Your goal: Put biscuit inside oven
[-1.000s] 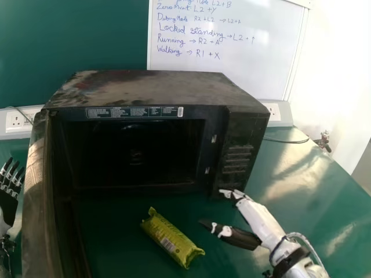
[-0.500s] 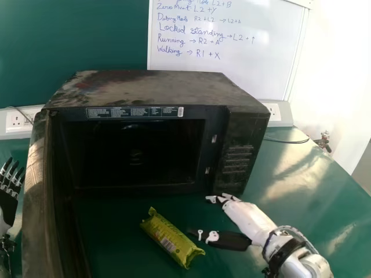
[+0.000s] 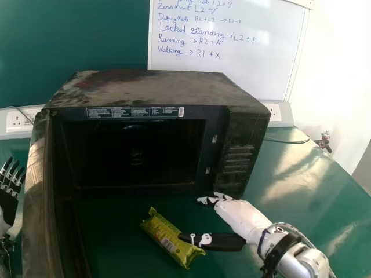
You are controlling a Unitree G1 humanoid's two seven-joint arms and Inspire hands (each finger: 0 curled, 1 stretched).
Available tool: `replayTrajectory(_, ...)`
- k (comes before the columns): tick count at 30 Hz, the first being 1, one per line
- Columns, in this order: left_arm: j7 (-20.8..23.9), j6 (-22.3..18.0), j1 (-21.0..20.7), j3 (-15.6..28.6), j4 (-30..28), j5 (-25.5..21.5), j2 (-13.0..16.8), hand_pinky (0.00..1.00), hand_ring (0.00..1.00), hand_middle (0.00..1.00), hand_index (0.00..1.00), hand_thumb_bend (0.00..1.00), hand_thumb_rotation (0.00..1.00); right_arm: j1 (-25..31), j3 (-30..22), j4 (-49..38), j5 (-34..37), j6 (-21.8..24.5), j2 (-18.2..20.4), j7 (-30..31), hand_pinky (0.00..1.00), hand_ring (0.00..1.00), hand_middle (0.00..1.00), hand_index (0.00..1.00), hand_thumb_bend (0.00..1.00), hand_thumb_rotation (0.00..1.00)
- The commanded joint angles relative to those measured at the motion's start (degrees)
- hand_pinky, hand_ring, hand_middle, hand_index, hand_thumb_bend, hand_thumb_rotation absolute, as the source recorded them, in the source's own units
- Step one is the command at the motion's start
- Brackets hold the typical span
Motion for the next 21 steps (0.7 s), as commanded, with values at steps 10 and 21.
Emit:
replayTrajectory(10, -0.1, 0.3, 3.0, -0.1, 2.8, -0.7, -5.6, 0.0, 0.42, 0.6, 0.82, 0.76, 0.84, -4.3, 3.9, -0.8, -5.0, 0.3, -0.7, 2.7, 0.7, 0.84, 0.89, 0.93, 1.0, 0.76)
replayTrajectory(21, 0.5, 0.1, 3.2, -0.2, 2.2, -0.6, -6.0, 0.01, 0.42, 0.6, 0.82, 0.75, 0.84, -6.7, 8.4, -1.9, -15.3, 0.6, 0.8, 4.6, 0.64, 0.83, 0.88, 0.94, 1.0, 0.78)
